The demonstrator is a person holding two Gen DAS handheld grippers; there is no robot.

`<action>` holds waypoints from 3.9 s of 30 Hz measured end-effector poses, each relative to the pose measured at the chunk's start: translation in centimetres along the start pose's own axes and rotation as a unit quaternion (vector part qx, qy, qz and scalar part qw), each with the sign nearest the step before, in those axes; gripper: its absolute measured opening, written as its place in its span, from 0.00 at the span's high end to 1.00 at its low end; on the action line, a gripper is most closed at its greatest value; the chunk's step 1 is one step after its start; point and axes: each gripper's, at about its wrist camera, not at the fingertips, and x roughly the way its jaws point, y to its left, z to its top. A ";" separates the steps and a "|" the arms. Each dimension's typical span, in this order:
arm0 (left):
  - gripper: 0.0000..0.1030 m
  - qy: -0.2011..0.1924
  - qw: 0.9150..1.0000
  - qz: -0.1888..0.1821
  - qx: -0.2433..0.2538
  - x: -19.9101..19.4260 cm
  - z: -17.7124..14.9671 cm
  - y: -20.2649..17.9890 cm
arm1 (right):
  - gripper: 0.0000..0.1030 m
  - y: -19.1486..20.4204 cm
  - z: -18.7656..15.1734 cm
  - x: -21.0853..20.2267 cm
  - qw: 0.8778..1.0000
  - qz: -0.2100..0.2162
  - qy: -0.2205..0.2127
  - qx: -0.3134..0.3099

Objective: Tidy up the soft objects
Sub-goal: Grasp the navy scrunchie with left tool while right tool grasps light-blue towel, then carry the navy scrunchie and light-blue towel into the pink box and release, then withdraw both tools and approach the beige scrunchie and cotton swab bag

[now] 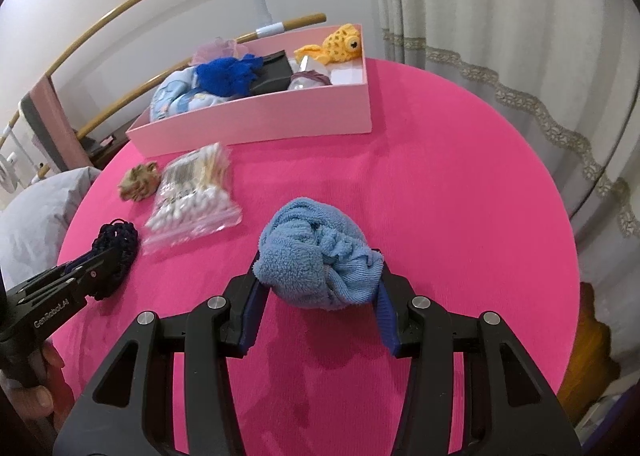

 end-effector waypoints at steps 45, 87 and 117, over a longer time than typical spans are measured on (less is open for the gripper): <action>0.85 -0.091 0.996 0.010 0.020 -12.8 1.5 -1.1 | 0.57 5.7 1.9 -8.6 0.994 0.042 -0.070 -0.070; 0.77 0.017 0.998 -0.051 0.025 14.3 35.7 -8.2 | 0.50 -2.1 25.5 11.2 0.999 0.040 0.022 0.017; 0.00 -0.187 0.980 0.055 0.029 -1.9 29.6 -7.1 | 0.00 1.6 19.2 -4.4 0.995 0.011 -0.100 0.009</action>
